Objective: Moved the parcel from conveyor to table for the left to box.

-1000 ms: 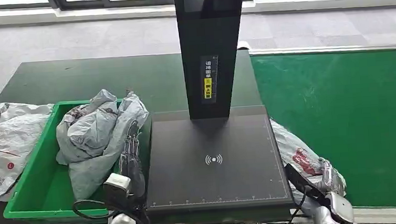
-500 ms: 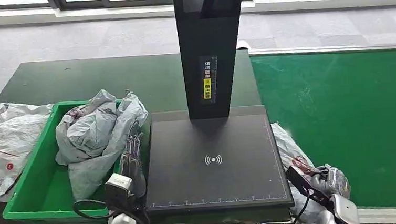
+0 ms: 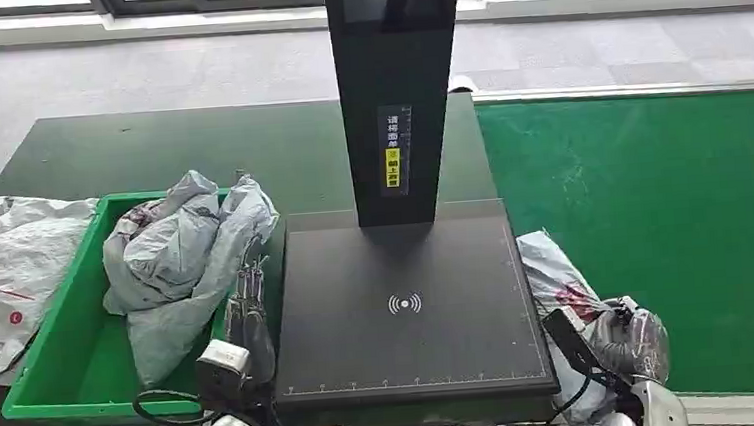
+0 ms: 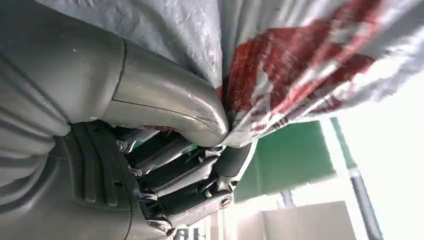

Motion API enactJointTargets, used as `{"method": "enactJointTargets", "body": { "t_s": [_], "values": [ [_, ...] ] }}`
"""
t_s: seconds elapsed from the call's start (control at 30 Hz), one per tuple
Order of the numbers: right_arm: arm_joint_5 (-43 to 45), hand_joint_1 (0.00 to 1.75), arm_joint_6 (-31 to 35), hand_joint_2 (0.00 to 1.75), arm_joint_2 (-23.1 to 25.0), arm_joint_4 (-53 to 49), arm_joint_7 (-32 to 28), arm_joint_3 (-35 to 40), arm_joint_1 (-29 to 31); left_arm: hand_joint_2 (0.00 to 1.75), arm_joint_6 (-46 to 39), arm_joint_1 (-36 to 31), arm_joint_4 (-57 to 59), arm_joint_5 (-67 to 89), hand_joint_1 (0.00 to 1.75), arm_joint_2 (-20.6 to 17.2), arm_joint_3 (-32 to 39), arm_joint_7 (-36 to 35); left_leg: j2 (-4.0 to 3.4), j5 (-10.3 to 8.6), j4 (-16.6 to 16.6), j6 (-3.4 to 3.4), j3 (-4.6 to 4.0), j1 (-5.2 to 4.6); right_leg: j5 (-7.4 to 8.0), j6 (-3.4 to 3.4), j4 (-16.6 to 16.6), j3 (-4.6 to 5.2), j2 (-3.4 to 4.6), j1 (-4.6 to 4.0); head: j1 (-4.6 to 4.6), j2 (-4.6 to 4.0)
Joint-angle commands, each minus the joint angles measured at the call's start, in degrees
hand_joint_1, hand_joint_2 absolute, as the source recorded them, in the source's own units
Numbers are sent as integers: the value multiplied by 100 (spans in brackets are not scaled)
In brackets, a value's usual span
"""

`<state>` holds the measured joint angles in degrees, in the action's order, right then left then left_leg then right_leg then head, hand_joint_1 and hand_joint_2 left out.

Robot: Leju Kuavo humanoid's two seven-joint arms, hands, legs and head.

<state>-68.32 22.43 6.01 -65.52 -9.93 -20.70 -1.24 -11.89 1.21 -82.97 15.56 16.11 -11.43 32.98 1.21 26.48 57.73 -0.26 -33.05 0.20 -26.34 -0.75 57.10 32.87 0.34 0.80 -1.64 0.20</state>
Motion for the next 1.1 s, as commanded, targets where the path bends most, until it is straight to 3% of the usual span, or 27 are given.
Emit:
{"method": "enactJointTargets", "body": {
  "t_s": [0.03, 0.43, 0.5, 0.53, 0.63, 0.83, 0.93, 1.1],
  "values": [
    [498, 175, 575, 175, 437, -2252, -391, 563, -552, 0, -97, 73, 17, 37, 0, -54, 152, 26, -16, 5, -1, -4, 1, -2, -3, 6, 2, 4, 4, 1, 0, 0],
    [756, 175, 1160, 175, 431, -3120, -964, 1446, -1050, 0, -125, 121, 21, 59, 0, -17, 143, 90, -24, 4, -1, -4, 2, -1, 0, 4, -1, 3, 11, 0, 0, 0],
    [756, 175, 1160, 175, 431, -3120, -964, 1446, -1050, 0, -125, 121, 21, 59, 0, -17, 143, 90, -21, 2, -3, -4, 4, -2, 0, 5, -1, 2, 7, 1, 0, 0],
    [961, 175, 1004, 175, 249, -3135, -1361, 1786, -1051, 0, -79, 92, 39, 48, 0, -32, 121, 120, -25, 3, -5, -5, 7, 1, 1, 7, -5, -1, 8, -2, 0, 0],
    [1384, 175, 573, 175, 244, -2609, -1366, 2438, -732, 0, -40, -88, 225, 8, 0, -17, 112, 143, -28, 2, -3, -4, 6, 1, 3, 5, -4, 2, 15, -2, 0, 0],
    [1468, 175, 629, 175, 154, -2332, -1308, 2525, -616, 0, -46, -107, 257, -11, 0, -24, 102, 147, -31, -7, -12, -8, 13, 5, 9, 7, -15, -5, 12, -6, 0, 0],
    [1963, 175, 53, 175, 272, -1207, -1287, 2547, -49, 0, -44, -248, 430, -89, 0, -20, 48, 169, -31, -5, -8, -7, 14, 5, 8, 4, -13, -8, 19, -5, 0, 0],
    [2451, 175, 78, 175, 465, 765, -1455, 2277, 664, 0, -93, -298, 402, -117, 0, -24, -44, 168, -57, -15, -27, -9, 28, 8, 27, 10, -33, -16, 41, -9, 0, 0]
  ]
}}
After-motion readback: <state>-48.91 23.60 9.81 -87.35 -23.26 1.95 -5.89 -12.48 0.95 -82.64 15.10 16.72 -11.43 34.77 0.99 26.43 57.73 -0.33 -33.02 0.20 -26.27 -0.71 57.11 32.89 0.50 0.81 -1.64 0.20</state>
